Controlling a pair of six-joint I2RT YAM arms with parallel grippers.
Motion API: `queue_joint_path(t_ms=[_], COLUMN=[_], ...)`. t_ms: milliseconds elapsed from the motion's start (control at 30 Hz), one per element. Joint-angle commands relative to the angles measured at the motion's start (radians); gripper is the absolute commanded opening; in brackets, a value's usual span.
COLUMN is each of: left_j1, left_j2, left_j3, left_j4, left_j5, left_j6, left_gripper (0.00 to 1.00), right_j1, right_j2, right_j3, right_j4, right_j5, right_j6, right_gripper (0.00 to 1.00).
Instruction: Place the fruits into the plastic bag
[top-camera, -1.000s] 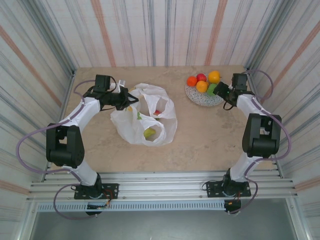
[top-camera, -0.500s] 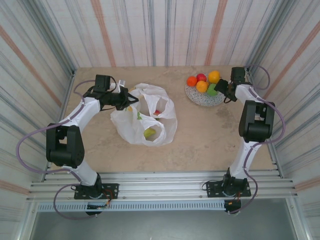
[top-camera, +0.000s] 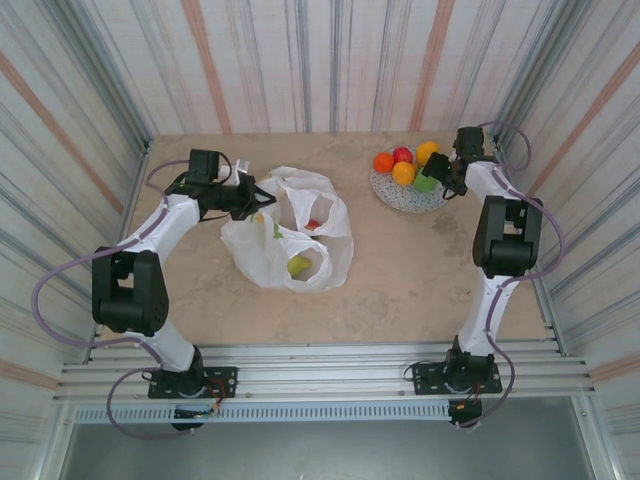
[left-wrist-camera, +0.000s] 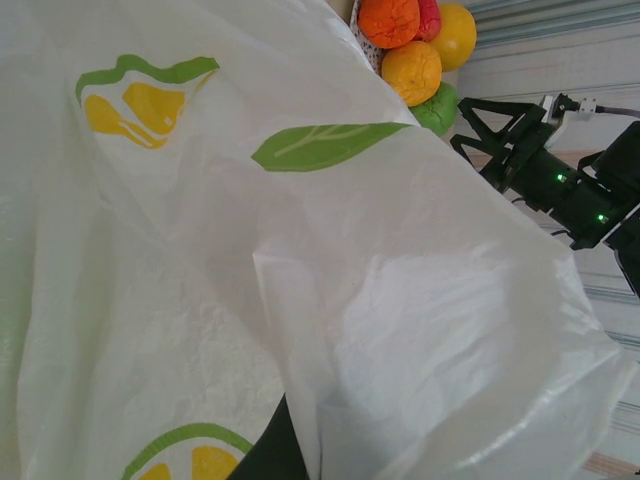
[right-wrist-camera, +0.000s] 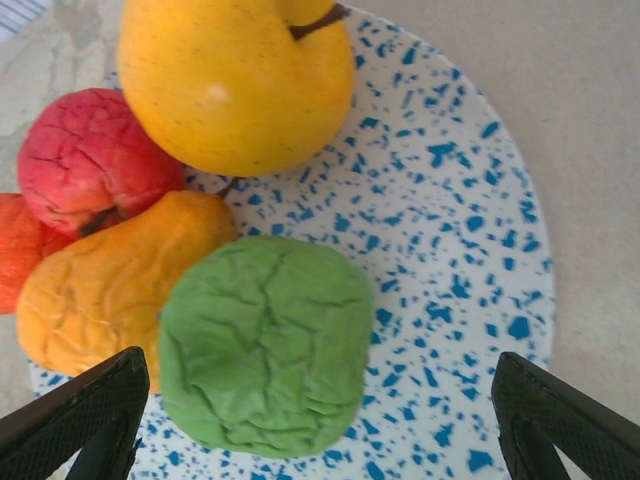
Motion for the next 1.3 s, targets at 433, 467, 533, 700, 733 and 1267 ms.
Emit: queue_joint_path(t_ms=[433, 467, 533, 700, 733, 1267], left_j1=[0.012, 0.011, 0.011, 0.011, 0.011, 0.011], left_j2=[-0.032, -0.033, -0.033, -0.034, -0.034, -0.037], left_j3=[-0.007, -0.008, -0.009, -0.008, -0.008, -0.01], left_j4=[-0.01, -0.01, -0.011, -0.01, -0.01, -0.007], left_j5=[0.015, 0.015, 0.015, 0.016, 0.015, 0.019], left_j6=[0.009, 0.009, 0.009, 0.009, 0.009, 0.003], left_gripper=[0.0, 0.0, 0.0, 0.0, 0.0, 0.0], right_j1=[0.028, 0.027, 0.025, 0.024, 0.024, -0.009], right_j2=[0.114, 0.117, 0.119, 0.142, 0.149, -0.133], right_j3=[0.134, 0.135, 0.136, 0.149, 0.155, -0.047], right_j4=[-0.086, -0.086, -0.088, -0.1, -0.107, -0.043], right_j5=[-0.019, -0.016, -0.012, -0.028, -0.028, -0.038], right_j6=[-0.05, -0.051, -0.051, -0.051, -0.051, -0.032], right_gripper=[0.82, 0.81, 0.79, 0.77, 0.76, 0.63])
